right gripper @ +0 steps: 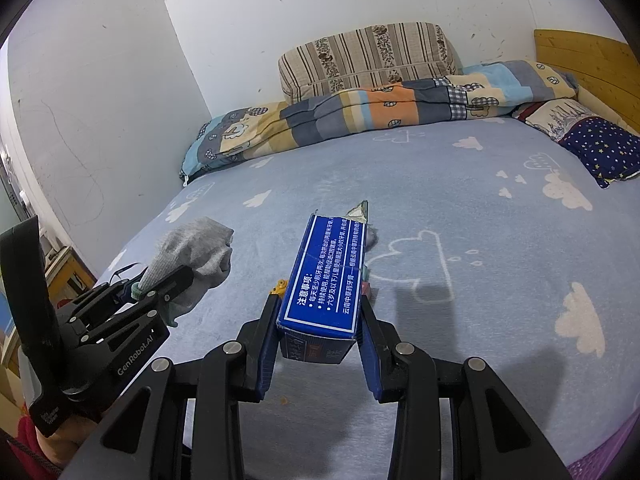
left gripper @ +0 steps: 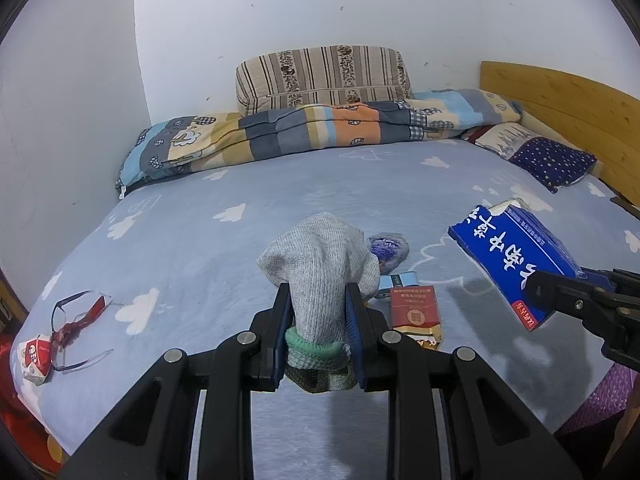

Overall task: Collect trash
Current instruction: 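Hold the blue-white box and grey sock raised above the bed, then carry box and sock over the purple basket and open both tools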

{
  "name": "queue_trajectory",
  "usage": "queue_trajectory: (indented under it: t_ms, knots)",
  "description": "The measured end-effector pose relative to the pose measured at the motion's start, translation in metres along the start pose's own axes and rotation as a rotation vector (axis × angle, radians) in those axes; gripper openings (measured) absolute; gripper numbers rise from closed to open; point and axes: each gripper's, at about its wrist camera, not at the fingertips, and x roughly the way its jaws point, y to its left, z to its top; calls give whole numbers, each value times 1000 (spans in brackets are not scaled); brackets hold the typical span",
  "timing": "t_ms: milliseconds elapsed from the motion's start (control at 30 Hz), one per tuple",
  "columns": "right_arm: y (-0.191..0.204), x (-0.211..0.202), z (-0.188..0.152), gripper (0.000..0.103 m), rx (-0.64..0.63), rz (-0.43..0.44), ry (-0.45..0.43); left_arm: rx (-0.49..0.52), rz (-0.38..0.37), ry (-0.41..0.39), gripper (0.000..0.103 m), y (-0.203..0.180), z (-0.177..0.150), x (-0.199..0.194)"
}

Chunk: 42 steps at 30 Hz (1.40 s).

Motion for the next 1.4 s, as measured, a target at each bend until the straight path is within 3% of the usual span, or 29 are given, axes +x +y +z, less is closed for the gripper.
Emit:
queue_trajectory:
  t_ms: [433,733,867,1067,1400]
  knots:
    - [-6,-15,4,38,65,13,-37,22,-51,-3,25,-14,1,-5]
    - [-23,-59,-11,38,176,46,-69,28,-233,0,25,-37,2,-18]
    - [-37,-91,-26,38,199,19,-79,38,-315,10,25,-56,3,-28]
    - [-75,-147,-52,38,278,-60,-128,108,-441,41,25,-105,2,-46]
    - [-173,-247,-124,38,495,-281,-185,305,-706,100,25,-246,-3,-90]
